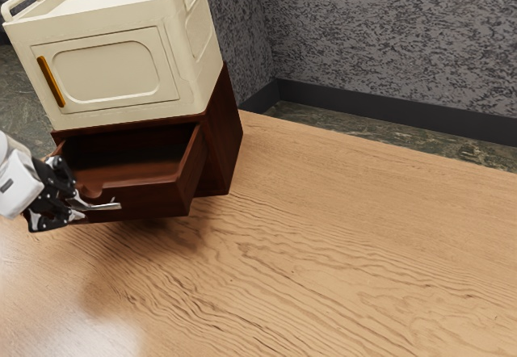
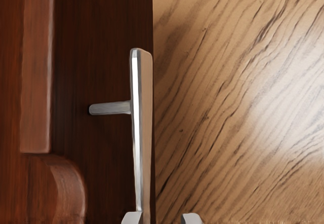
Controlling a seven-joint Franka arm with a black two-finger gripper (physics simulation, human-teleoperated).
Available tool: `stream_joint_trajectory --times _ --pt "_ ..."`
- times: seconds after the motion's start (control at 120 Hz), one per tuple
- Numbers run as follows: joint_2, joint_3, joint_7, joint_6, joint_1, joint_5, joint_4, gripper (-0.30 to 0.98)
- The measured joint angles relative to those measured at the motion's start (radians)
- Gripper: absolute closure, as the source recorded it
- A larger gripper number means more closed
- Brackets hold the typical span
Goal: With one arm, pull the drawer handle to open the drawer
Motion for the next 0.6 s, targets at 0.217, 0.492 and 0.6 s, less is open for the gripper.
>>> stream_joint_trajectory --times 0.217,0.492,0.6 --pt "-0.110 0.037 0.004 -0.116 0.000 0.007 0.028 0.53" --pt "-0.023 0.008 0.020 -0.568 -0.011 0.005 0.369 0.19" --pt "-0.022 0.008 0.027 -0.667 -0.011 0.004 0.376 0.11"
